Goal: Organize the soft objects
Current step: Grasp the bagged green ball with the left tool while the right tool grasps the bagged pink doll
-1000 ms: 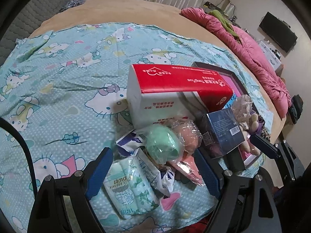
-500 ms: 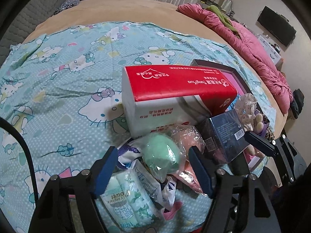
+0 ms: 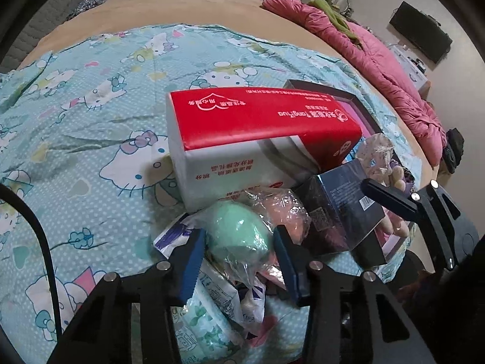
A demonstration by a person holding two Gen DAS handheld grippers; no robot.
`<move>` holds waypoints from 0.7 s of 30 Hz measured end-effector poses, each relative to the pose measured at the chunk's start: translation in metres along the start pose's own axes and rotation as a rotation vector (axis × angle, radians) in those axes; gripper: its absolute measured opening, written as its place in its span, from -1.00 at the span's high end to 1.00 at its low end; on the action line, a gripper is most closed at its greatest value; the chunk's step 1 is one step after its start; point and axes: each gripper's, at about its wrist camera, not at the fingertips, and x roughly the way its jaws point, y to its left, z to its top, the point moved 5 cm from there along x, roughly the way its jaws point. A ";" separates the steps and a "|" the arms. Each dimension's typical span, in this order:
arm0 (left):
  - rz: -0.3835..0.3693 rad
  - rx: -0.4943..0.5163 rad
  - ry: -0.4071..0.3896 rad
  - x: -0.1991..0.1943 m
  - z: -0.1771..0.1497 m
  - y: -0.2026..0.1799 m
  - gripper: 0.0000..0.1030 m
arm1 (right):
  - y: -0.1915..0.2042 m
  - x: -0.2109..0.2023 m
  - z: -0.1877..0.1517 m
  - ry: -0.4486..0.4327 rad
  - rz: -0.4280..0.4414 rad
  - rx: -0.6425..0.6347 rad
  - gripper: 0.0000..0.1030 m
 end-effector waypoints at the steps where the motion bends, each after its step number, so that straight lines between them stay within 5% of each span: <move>1: -0.003 0.002 -0.001 -0.001 0.000 0.000 0.16 | 0.001 0.002 0.001 0.002 0.004 -0.010 -0.50; 21: -0.034 -0.056 -0.042 -0.026 0.005 0.031 0.18 | 0.016 0.044 0.023 0.130 0.073 -0.240 -0.49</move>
